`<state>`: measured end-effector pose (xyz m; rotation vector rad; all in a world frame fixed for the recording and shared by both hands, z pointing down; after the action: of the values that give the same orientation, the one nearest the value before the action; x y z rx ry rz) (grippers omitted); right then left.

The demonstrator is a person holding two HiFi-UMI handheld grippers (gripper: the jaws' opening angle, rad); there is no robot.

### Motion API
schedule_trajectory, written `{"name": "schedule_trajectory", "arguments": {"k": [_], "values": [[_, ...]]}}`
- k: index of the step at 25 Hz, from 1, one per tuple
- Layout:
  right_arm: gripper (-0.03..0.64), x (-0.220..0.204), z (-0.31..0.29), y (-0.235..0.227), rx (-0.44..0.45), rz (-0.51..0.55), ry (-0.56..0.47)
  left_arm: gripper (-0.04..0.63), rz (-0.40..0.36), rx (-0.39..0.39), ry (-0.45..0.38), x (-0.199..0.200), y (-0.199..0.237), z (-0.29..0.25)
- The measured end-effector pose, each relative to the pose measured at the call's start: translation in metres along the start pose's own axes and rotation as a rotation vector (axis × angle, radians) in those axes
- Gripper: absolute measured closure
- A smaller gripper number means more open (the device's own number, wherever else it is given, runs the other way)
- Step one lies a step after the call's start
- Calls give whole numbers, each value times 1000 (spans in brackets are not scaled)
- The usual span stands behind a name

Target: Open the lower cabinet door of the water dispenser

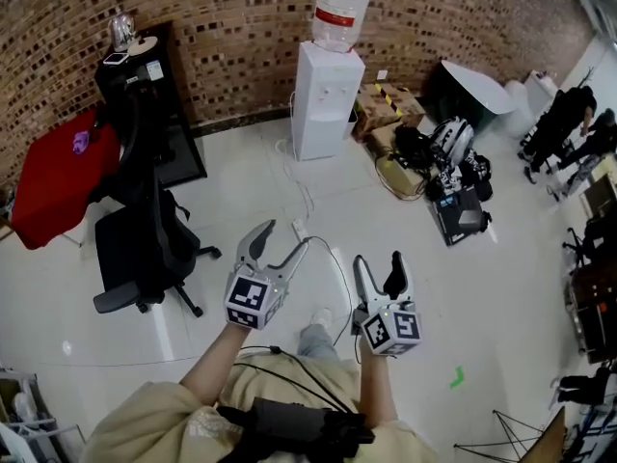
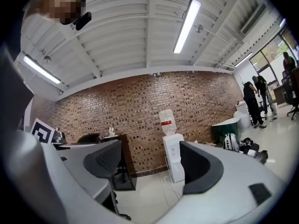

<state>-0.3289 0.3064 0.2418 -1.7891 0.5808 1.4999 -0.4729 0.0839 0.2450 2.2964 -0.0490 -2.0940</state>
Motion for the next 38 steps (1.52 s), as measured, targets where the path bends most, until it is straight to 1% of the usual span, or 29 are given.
{"name": "schedule_trajectory", "arguments": {"k": [2, 4, 8, 11, 17, 19, 23, 26, 28, 30, 33, 36, 38], "values": [[207, 12, -38, -24, 22, -4, -25, 307, 16, 24, -3, 7, 13, -34], [207, 30, -66, -56, 32, 6, -45, 305, 28, 41, -14, 17, 12, -69], [207, 53, -114, -108, 48, -19, -64, 305, -8, 102, -25, 43, 15, -130], [207, 55, -141, -133, 72, -8, -34, 305, -26, 120, -19, 49, 14, -167], [210, 46, -194, -141, 149, -15, 27, 305, -16, 131, 22, 44, 32, -219], [210, 40, -216, -144, 157, -20, 61, 305, -19, 130, 24, 40, 44, -235], [210, 32, -278, -148, 177, -33, 73, 305, -16, 129, 4, 32, 87, -278], [210, 31, -332, -144, 241, -17, 138, 305, -8, 170, -16, 31, 129, -315], [210, 33, -364, -146, 267, 7, 172, 305, -7, 190, -30, 33, 153, -340], [210, 36, -395, -153, 259, 21, 181, 305, -2, 179, -45, 39, 172, -365], [210, 37, -437, -158, 245, 13, 169, 305, -4, 148, -55, 43, 196, -390], [210, 40, -481, -158, 268, 26, 171, 305, 31, 169, -47, 36, 227, -410], [210, 44, -506, -163, 289, 41, 180, 305, 52, 188, -38, 31, 239, -422]]}}
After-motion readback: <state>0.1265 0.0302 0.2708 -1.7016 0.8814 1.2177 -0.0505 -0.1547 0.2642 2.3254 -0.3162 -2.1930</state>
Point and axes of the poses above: the fingertips, and each gripper's own axes: z backward along the fingers, y to its left, x out of its top, the point moved 9 cm from there along z, backward along the fingers, and after that the axes turned 8 degrees about -x, right-handed, at the moved point
